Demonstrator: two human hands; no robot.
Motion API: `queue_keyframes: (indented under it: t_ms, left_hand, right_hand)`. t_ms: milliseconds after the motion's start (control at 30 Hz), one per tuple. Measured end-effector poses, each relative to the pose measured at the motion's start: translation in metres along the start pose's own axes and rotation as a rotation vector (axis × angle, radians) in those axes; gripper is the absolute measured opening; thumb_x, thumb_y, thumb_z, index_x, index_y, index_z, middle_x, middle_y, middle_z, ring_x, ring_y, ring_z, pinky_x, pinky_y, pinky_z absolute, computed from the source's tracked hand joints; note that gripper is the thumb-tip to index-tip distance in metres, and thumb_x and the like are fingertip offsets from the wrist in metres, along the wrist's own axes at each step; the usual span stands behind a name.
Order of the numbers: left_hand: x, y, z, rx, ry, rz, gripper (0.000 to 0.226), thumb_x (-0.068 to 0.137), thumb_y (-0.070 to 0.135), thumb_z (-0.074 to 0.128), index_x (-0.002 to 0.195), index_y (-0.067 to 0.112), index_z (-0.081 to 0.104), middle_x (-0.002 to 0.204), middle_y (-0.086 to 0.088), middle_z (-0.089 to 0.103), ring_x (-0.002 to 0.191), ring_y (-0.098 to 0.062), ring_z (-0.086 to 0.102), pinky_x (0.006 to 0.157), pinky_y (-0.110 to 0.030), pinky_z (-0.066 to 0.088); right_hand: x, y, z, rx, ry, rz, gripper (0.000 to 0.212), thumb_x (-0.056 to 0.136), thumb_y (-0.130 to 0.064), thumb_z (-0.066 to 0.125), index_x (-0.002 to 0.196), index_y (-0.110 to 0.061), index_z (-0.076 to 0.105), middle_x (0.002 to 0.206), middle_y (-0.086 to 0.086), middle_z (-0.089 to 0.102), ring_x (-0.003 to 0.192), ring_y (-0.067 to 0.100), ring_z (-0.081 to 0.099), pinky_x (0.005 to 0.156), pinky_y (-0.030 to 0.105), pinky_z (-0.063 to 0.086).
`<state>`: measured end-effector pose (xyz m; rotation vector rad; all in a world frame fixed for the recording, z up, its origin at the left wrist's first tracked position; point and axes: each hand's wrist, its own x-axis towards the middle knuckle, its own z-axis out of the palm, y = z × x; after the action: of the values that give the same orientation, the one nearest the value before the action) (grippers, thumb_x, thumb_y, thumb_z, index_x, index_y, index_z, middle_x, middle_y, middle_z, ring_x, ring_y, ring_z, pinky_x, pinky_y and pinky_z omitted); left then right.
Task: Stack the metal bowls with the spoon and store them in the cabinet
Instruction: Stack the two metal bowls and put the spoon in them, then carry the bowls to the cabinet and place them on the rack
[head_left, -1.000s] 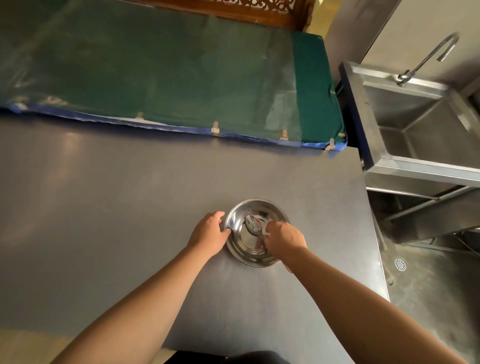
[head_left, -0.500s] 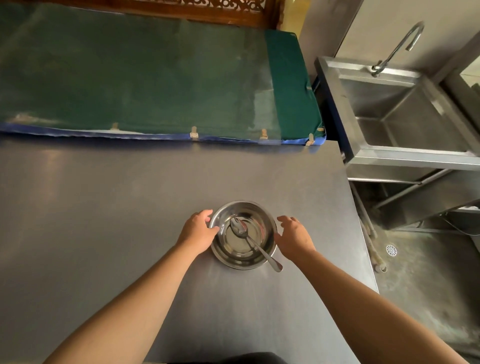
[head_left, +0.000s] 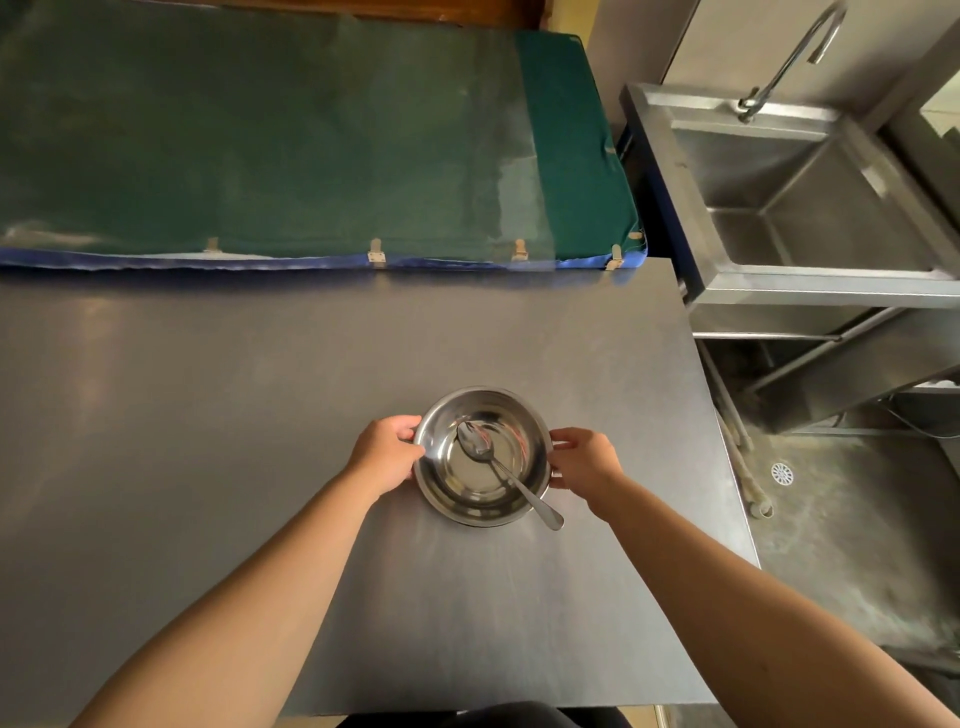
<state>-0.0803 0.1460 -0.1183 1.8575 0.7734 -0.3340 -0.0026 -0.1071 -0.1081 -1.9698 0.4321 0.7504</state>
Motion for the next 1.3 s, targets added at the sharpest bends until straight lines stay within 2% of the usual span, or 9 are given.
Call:
queue_keyframes:
  t_ms: [100, 333, 400, 533, 667, 967, 1067, 1233, 1300]
  left_hand:
    - [0.0, 0.005, -0.006, -0.082, -0.028, 0.004, 0.045, 0.084, -0.003, 0.064, 0.123, 0.019, 0.07, 0.09, 0.01, 0.07, 0.075, -0.011, 0.066, 0.054, -0.021, 0.054]
    - [-0.003, 0.04, -0.024, -0.196, -0.195, 0.049, 0.045, 0.085, -0.003, 0.07, 0.128, 0.01, 0.067, 0.118, -0.01, 0.071, 0.107, -0.029, 0.07, 0.085, -0.04, 0.06]
    - [-0.006, 0.055, -0.026, -0.226, -0.254, 0.079, 0.042, 0.085, -0.007, 0.07, 0.125, 0.007, 0.068, 0.115, -0.012, 0.073, 0.102, -0.03, 0.073, 0.087, -0.045, 0.061]
    - [-0.021, 0.092, -0.017, -0.256, -0.376, 0.153, 0.036, 0.085, -0.009, 0.069, 0.117, 0.008, 0.069, 0.098, -0.006, 0.076, 0.079, -0.018, 0.075, 0.066, -0.032, 0.063]
    - [-0.043, 0.125, 0.001, -0.269, -0.467, 0.192, 0.034, 0.085, -0.011, 0.067, 0.115, 0.006, 0.07, 0.099, -0.007, 0.076, 0.078, -0.016, 0.076, 0.062, -0.029, 0.062]
    - [-0.149, 0.229, 0.127, -0.171, -0.686, 0.342, 0.038, 0.083, -0.006, 0.073, 0.119, 0.003, 0.068, 0.112, -0.013, 0.076, 0.085, -0.022, 0.077, 0.067, -0.031, 0.062]
    - [-0.206, 0.254, 0.192, -0.136, -0.75, 0.374, 0.036, 0.083, -0.006, 0.072, 0.118, 0.002, 0.068, 0.111, -0.014, 0.076, 0.085, -0.023, 0.077, 0.066, -0.03, 0.062]
    - [-0.31, 0.282, 0.308, -0.082, -0.917, 0.405, 0.031, 0.083, -0.006, 0.071, 0.114, 0.001, 0.069, 0.097, -0.01, 0.078, 0.078, -0.019, 0.076, 0.066, -0.032, 0.064]
    - [-0.356, 0.288, 0.363, -0.048, -1.004, 0.402, 0.032, 0.083, -0.006, 0.07, 0.114, -0.001, 0.069, 0.1, -0.014, 0.077, 0.078, -0.021, 0.075, 0.07, -0.035, 0.064]
  right_hand:
    - [-0.007, -0.001, -0.002, 0.052, 0.005, -0.004, 0.036, 0.08, 0.014, 0.054, 0.104, -0.005, 0.072, 0.088, 0.014, 0.075, 0.071, 0.027, 0.071, 0.059, 0.034, 0.062]
    - [-0.041, -0.013, -0.023, 0.211, 0.07, -0.025, 0.027, 0.082, 0.014, 0.058, 0.101, 0.0, 0.071, 0.092, 0.022, 0.075, 0.07, 0.028, 0.07, 0.057, 0.034, 0.061]
    - [-0.055, -0.015, -0.035, 0.244, 0.087, -0.044, 0.023, 0.084, 0.011, 0.061, 0.102, 0.001, 0.071, 0.092, 0.023, 0.075, 0.071, 0.03, 0.072, 0.057, 0.034, 0.061]
    - [-0.089, -0.014, -0.069, 0.311, 0.132, -0.07, 0.018, 0.087, 0.005, 0.066, 0.104, 0.0, 0.07, 0.088, 0.018, 0.077, 0.077, 0.031, 0.075, 0.059, 0.034, 0.061]
    - [-0.126, -0.007, -0.109, 0.389, 0.188, -0.119, 0.015, 0.089, 0.004, 0.066, 0.102, -0.002, 0.07, 0.084, 0.015, 0.078, 0.075, 0.03, 0.076, 0.059, 0.034, 0.061]
    - [-0.236, 0.073, -0.26, 0.584, 0.373, -0.2, 0.017, 0.09, 0.005, 0.065, 0.097, -0.004, 0.076, 0.087, 0.017, 0.077, 0.077, 0.031, 0.076, 0.064, 0.036, 0.062]
    - [-0.282, 0.126, -0.318, 0.625, 0.468, -0.237, 0.018, 0.09, 0.005, 0.064, 0.101, -0.003, 0.076, 0.089, 0.019, 0.077, 0.078, 0.032, 0.075, 0.069, 0.04, 0.063]
    - [-0.368, 0.225, -0.402, 0.752, 0.64, -0.276, 0.018, 0.088, 0.007, 0.065, 0.1, -0.001, 0.076, 0.092, 0.026, 0.075, 0.07, 0.03, 0.074, 0.059, 0.031, 0.06]
    - [-0.409, 0.273, -0.432, 0.798, 0.736, -0.277, 0.017, 0.087, 0.006, 0.066, 0.099, -0.001, 0.076, 0.094, 0.028, 0.074, 0.072, 0.033, 0.073, 0.062, 0.035, 0.062]
